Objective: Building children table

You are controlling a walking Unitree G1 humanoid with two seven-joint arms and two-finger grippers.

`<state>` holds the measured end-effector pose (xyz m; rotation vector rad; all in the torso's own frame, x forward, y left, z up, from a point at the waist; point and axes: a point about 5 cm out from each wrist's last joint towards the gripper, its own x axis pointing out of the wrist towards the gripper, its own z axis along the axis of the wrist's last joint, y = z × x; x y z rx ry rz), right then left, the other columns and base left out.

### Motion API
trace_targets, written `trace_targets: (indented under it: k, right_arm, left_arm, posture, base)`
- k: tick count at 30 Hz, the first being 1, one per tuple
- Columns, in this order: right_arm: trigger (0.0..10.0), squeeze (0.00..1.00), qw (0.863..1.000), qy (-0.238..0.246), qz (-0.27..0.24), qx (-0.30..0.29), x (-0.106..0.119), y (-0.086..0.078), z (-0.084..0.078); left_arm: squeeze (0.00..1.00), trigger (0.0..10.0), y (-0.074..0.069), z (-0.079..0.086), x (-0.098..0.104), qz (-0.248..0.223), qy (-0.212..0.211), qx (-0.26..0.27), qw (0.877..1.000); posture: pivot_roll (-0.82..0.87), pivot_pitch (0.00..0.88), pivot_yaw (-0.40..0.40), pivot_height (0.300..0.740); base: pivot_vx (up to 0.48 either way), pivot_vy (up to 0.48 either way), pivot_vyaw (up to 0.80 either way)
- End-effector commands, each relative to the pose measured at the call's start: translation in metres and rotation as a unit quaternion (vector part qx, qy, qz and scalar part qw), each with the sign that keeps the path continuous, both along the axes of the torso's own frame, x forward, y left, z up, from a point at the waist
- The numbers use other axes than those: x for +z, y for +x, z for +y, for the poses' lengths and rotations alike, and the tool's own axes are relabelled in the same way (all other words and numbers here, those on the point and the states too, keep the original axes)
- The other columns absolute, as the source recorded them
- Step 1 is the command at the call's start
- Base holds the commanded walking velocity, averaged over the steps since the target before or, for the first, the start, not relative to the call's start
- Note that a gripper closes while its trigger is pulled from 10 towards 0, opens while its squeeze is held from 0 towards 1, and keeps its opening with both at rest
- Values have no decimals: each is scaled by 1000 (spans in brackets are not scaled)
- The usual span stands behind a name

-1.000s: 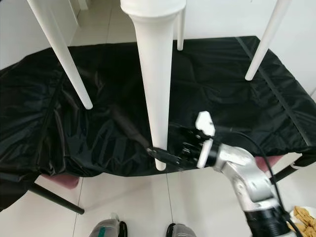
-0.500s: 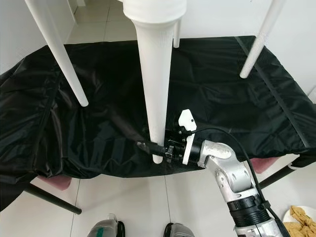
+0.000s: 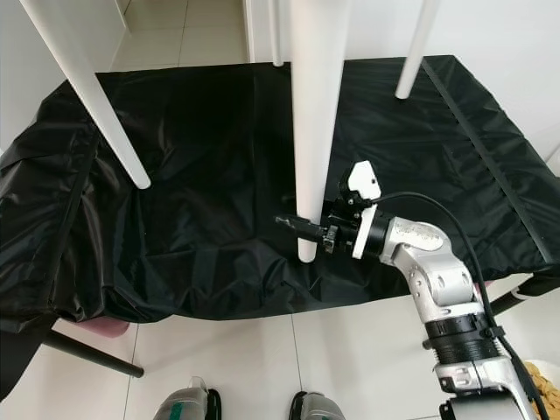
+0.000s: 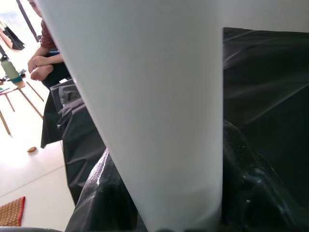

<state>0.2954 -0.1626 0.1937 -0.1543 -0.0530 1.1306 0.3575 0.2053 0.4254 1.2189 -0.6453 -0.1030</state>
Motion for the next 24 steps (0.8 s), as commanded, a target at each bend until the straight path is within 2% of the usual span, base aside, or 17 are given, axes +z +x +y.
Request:
trace_targets:
  k: [1, 6, 8, 9, 11, 17, 24]
  right_arm:
    - [10000, 0, 999, -1, 2, -40, 2, 6, -16]
    - [10000, 0, 999, -4, 0, -39, 1, 9, -17]
    - [10000, 0, 999, -4, 7, -38, -5, 12, -19]
    - [10000, 0, 999, -4, 7, -38, -5, 12, -19]
    - [10000, 0, 999, -7, 13, -41, -11, 15, -20]
    - [10000, 0, 998, -12, 14, -53, -16, 21, -23]
    - [10000, 0, 998, -7, 13, -63, -17, 31, -24]
  left_arm:
    - [0, 10000, 10, 7, -39, 153, 58, 0, 987]
    - [0, 10000, 1, 2, -35, 151, 66, -14, 986]
    - [0, 10000, -13, -9, -30, 144, 69, -39, 986]
    - [0, 10000, -13, -9, -30, 144, 69, -39, 986]
    - [0, 10000, -23, -15, -28, 142, 70, -56, 986]
    - [0, 10000, -38, -18, -22, 138, 66, -69, 986]
    - [0, 10000, -48, -21, -16, 132, 57, -71, 987]
  posture:
    - [178, 113, 18, 740]
    - [187, 119, 16, 740]
    - [192, 121, 12, 740]
    - [192, 121, 12, 740]
    - [199, 122, 7, 740]
    - [211, 120, -1, 740]
    - [218, 118, -6, 740]
  base:
    - [0, 0, 0]
    - [0, 0, 0]
    - [0, 0, 0]
    - [0, 0, 0]
    - [0, 0, 0]
    - [0, 0, 0]
    - [0, 0, 0]
